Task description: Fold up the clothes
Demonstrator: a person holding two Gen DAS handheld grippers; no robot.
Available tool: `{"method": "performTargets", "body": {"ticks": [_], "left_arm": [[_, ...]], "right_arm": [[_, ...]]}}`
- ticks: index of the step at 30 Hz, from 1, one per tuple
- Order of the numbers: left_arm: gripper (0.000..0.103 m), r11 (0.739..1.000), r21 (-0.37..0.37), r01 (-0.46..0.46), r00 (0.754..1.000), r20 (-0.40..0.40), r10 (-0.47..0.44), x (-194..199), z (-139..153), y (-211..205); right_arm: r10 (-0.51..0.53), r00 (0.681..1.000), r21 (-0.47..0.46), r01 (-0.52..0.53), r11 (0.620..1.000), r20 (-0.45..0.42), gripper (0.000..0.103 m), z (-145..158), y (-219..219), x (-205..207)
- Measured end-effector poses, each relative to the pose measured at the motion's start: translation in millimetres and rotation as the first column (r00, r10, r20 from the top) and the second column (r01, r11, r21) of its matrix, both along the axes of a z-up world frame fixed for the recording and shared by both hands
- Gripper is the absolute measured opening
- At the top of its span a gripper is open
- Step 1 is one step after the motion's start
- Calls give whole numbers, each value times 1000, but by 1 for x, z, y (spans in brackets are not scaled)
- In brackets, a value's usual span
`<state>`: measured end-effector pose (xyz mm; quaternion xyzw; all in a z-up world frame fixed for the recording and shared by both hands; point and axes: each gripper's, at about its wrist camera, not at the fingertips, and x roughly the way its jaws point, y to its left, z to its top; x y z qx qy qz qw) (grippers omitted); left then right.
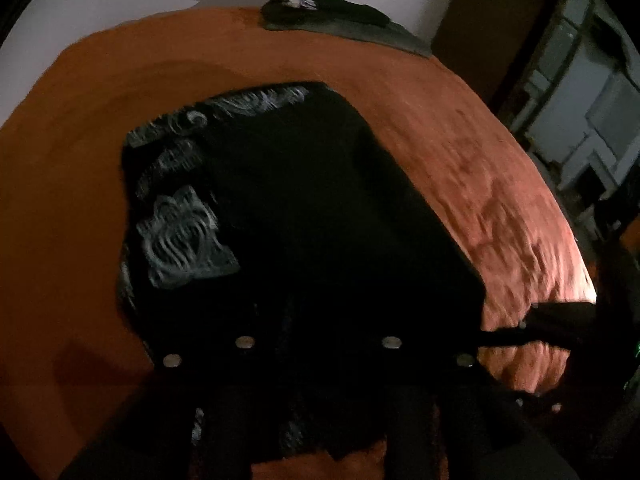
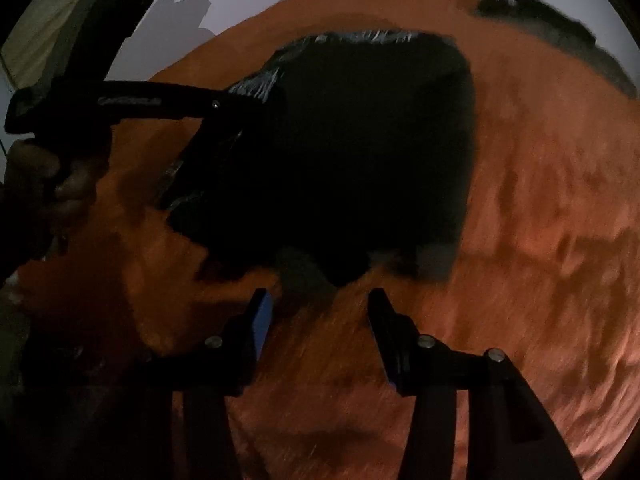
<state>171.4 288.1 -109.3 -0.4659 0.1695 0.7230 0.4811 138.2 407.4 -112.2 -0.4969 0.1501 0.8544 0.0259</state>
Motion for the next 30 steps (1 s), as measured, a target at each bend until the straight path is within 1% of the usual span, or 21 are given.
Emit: {"method": "performTargets", "body": {"ticks": [2, 4, 5, 7, 9, 11, 13, 15, 18, 20, 21, 22, 23, 24, 25, 26, 27, 28, 29, 30], "left_arm": [[31, 998, -67, 23, 1000, -7, -23, 12, -20, -3], [31, 990, -140, 18, 1000, -2, -19, 16, -40, -13], [31, 991, -134, 0, 1000, 12, 1, 15, -43, -20], [31, 993, -117, -32, 998, 43, 37, 11, -39, -28], [31, 992, -106, -64, 995, 73, 72, 6, -34, -33], [31, 993, -88, -83, 991, 98, 92, 2, -29, -35], [31, 996, -68, -64, 992, 103, 71, 6, -21, -33], [31, 998, -42, -39, 995, 88, 43, 12, -13, -29], [31, 1000, 16, 9, 993, 119, -11, 17, -5, -17], [31, 998, 38, 44, 988, 145, -49, 25, -6, -9], [31, 998, 42, 54, 987, 147, -60, 28, -6, -5], [31, 997, 44, 71, 986, 148, -77, 33, -7, -6], [31, 995, 45, 88, 984, 150, -94, 38, -8, -8], [31, 994, 40, 99, 985, 140, -103, 43, -9, -4], [31, 993, 35, 109, 985, 130, -113, 47, -11, 1], [31, 993, 35, 116, 984, 131, -120, 49, -11, -1], [31, 992, 35, 123, 983, 131, -127, 51, -10, -3], [31, 991, 27, 128, 981, 144, -131, 52, -14, -4], [31, 991, 19, 134, 978, 157, -135, 53, -19, -4], [31, 990, 11, 139, 976, 170, -139, 54, -23, -5]], "right_arm": [[31, 999, 23, -31, 999, -17, 49, 5, -4, 8], [42, 998, 30, -41, 999, -47, 49, 12, -7, 8], [48, 997, 35, -46, 998, -58, 49, 15, -8, 7], [46, 998, 69, -44, 997, -38, 49, 9, -5, -6], [43, 998, 100, -39, 994, -37, 46, 7, -3, -11], [42, 997, 82, -37, 996, -59, 46, 6, 0, -14], [42, 996, 68, -37, 997, -75, 46, 8, -1, -12], [45, 995, 56, -40, 998, -88, 46, 12, -5, -5], [69, 990, 22, -67, 998, -122, 46, 24, -9, 9], [58, 988, -43, -64, 997, -143, 46, 28, -1, 12], [15, 987, -121, -34, 992, -158, 46, 30, 9, 12], [-51, 986, -219, 16, 976, -157, 46, 27, 23, 11], [-116, 982, -313, 65, 948, -147, 47, 23, 37, 11], [-164, 980, -396, 108, 912, -110, 47, 15, 48, 8], [-222, 973, -482, 167, 860, -58, 47, 3, 59, 5], [-271, 963, -557, 223, 800, -5, 47, -9, 69, 2], [-297, 955, -602, 250, 758, 23, 47, -17, 73, 1], [-310, 950, -634, 266, 726, 44, 47, -24, 74, -1], [-328, 943, -653, 280, 703, 51, 43, -28, 75, -2], [-346, 936, -673, 293, 680, 58, 26, -32, 76, -3]]}}
